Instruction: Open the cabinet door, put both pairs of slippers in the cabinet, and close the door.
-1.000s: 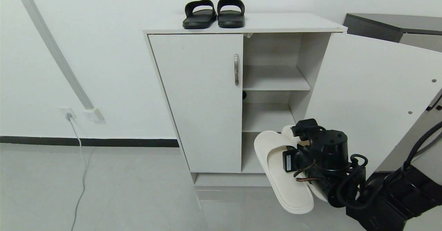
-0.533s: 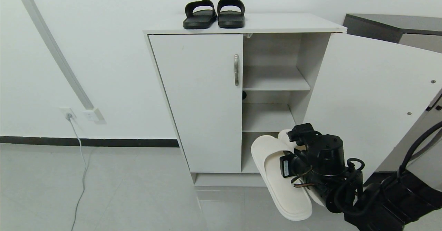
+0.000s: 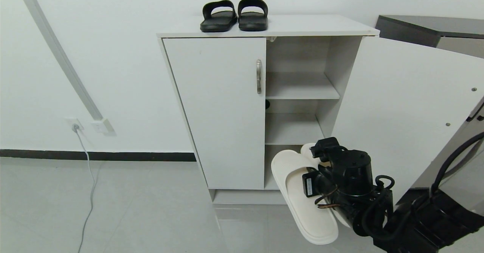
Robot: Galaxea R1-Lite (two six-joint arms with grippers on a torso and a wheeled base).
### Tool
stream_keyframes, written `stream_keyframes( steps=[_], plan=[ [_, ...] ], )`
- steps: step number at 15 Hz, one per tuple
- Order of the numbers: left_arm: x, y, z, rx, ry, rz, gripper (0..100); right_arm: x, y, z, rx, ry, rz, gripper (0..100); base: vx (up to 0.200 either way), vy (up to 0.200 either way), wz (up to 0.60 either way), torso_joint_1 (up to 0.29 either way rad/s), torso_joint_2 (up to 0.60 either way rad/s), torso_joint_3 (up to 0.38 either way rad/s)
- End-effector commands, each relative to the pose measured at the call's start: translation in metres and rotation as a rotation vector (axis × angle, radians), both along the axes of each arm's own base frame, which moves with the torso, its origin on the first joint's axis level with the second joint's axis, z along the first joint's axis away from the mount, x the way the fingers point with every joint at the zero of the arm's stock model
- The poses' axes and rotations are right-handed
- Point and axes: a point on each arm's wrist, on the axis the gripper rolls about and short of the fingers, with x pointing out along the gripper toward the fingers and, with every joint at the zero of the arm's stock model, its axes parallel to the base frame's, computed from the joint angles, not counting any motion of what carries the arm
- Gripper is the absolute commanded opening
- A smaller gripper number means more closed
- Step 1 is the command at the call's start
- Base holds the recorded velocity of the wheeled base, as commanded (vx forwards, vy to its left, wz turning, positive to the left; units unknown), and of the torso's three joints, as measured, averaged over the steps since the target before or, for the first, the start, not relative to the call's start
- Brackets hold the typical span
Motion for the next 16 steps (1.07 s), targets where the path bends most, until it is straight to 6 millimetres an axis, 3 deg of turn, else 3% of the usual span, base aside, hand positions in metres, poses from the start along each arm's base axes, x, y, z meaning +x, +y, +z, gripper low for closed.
stream_keyframes(
  steps=[1,6,9,16],
  plan=[
    [-0.001,0.0,0.0,0.0,-0.01,-0.002,0,0.01,0.011,-0.008,0.003,-0.014,-0.024,0,0.0,0.0,0.0,0.0,0.0,0.0],
    [-0.001,0.0,0.0,0.0,-0.01,-0.002,0,0.039,0.036,-0.019,0.001,-0.077,-0.188,0,0.0,0.0,0.0,0.0,0.0,0.0],
    [-0.001,0.0,0.0,0.0,-0.01,-0.002,0,0.037,0.042,-0.022,-0.007,-0.077,-0.191,0,0.0,0.0,0.0,0.0,0.0,0.0],
    [-0.001,0.0,0.0,0.0,-0.01,-0.002,0,0.039,0.044,-0.034,-0.028,-0.059,-0.19,0,0.0,-0.171,0.0,0.006,0.0,0.001]
  ],
)
